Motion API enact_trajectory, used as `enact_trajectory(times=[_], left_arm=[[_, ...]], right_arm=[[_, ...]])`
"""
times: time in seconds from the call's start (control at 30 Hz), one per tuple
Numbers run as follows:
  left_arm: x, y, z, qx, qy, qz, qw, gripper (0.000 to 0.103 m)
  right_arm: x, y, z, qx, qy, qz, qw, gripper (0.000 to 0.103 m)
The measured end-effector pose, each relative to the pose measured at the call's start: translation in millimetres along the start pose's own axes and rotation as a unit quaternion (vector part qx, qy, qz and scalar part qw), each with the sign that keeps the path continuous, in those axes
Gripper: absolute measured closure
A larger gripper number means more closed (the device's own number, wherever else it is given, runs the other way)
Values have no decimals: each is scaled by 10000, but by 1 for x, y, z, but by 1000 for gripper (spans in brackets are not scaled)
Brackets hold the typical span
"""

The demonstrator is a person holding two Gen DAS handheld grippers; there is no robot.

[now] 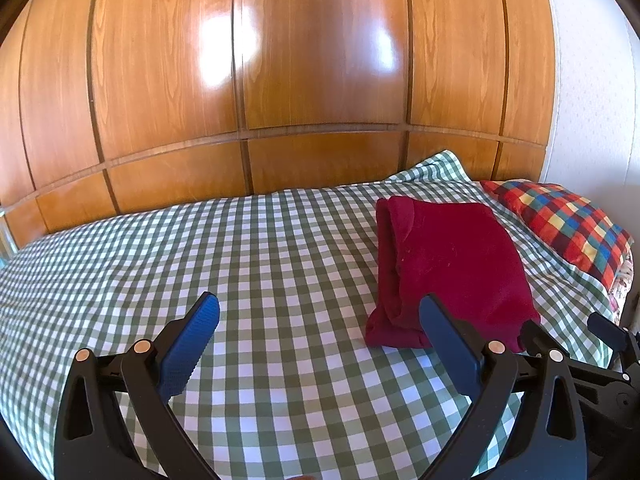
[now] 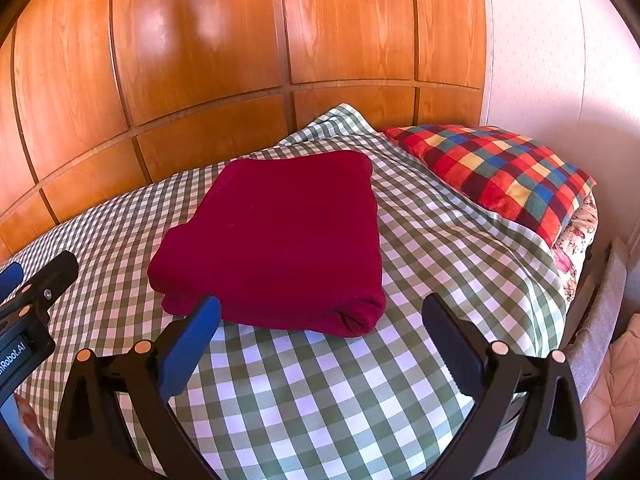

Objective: Fold small clothes

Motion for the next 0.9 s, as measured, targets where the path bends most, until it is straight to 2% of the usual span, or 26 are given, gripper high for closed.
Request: enact_trajectory(times=[0.33, 0.43, 0.63, 0.9], left_arm=[[1, -2, -1, -67, 3, -28, 10000, 4], [0, -2, -4, 26, 95, 10, 10000, 4], [-2, -1, -1, -14, -13, 43, 10000, 4], [-10, -11, 14, 21, -276, -186, 9994, 4]], right_arm=[[-1, 0, -1, -3, -10, 2, 10000, 2], [1, -2, 1, 5, -27, -10, 10000, 2], [2, -2, 0, 20, 8, -27, 10000, 2], [19, 42, 13, -309, 39, 349, 9989, 2]])
Point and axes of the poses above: each gripper's, at about its wrist camera, not at the fingertips, and z roughly the way its jaws point, y to its right, x to its top, the point moved 3 cm from there along z, roughly the way its jaws point, and after that the axes turned 4 degrees about -x, right-handed, at the moved point
